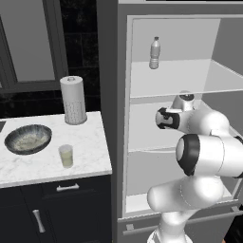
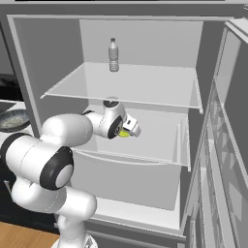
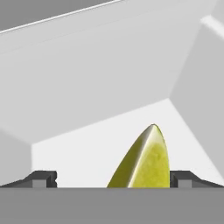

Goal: Grab a lemon wedge from the fridge and one ice cube from the ice bowl, and put them in the glass of lemonade.

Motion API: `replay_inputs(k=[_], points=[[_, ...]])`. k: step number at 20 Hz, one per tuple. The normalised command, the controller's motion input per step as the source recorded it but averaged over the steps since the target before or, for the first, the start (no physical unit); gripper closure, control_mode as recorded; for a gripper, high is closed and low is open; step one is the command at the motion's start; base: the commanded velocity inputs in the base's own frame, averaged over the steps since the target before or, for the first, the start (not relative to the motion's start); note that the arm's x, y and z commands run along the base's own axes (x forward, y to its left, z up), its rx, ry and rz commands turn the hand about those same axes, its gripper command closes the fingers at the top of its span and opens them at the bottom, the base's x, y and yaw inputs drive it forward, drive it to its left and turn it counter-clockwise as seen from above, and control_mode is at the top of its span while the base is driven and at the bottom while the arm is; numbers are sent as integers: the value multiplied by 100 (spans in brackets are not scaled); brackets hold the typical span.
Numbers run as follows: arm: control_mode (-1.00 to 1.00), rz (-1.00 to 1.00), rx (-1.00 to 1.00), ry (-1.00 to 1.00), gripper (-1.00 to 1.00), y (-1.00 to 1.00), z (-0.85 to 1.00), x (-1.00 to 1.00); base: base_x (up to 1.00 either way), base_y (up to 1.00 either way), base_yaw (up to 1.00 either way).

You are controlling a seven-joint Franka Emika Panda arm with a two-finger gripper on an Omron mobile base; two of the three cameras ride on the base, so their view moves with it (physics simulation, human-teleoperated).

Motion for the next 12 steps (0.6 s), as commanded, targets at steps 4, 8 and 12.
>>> replay_inputs(k=[4, 8, 12], points=[[-100, 0, 2, 0, -100, 0, -7, 0, 0, 0, 0], [-100, -1, 3, -1, -100, 0, -19, 0, 0, 0, 0], [-100, 0, 1, 0, -100, 0, -6, 0, 0, 0, 0]])
